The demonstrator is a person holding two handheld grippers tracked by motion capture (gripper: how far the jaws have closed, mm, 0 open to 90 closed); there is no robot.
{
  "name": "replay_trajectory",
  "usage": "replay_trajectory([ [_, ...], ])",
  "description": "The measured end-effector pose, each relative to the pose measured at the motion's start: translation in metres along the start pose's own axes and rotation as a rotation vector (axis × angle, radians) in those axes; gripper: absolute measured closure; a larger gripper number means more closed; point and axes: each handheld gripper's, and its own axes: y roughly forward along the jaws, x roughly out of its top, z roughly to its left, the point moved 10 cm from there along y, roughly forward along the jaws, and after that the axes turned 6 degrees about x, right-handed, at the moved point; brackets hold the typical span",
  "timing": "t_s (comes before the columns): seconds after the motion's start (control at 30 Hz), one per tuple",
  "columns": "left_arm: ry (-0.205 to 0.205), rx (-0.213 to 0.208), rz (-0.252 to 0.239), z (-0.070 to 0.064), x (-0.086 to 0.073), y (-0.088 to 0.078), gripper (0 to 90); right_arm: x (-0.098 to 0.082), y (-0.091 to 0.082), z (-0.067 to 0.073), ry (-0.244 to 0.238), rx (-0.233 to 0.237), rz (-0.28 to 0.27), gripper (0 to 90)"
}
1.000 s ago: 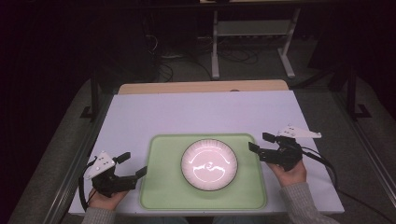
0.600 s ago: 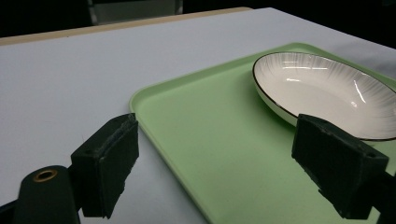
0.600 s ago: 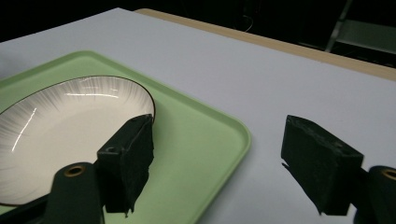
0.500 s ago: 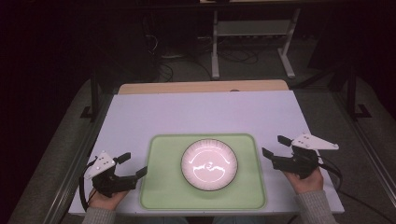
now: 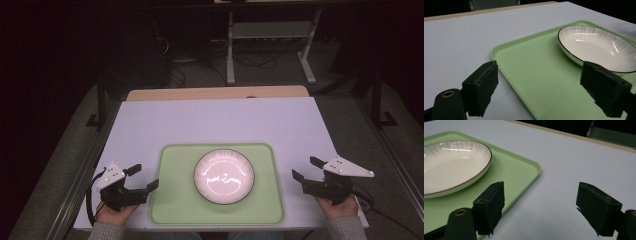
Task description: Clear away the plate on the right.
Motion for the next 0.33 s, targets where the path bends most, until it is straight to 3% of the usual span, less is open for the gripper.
replay_trajectory([
  [0.33,0.012,-0.009,0.006,-0.0026,0.0000,0.0010,14.5,-0.0059,0.0001,-0.0003,0.005,-0.019,0.018,18.2],
])
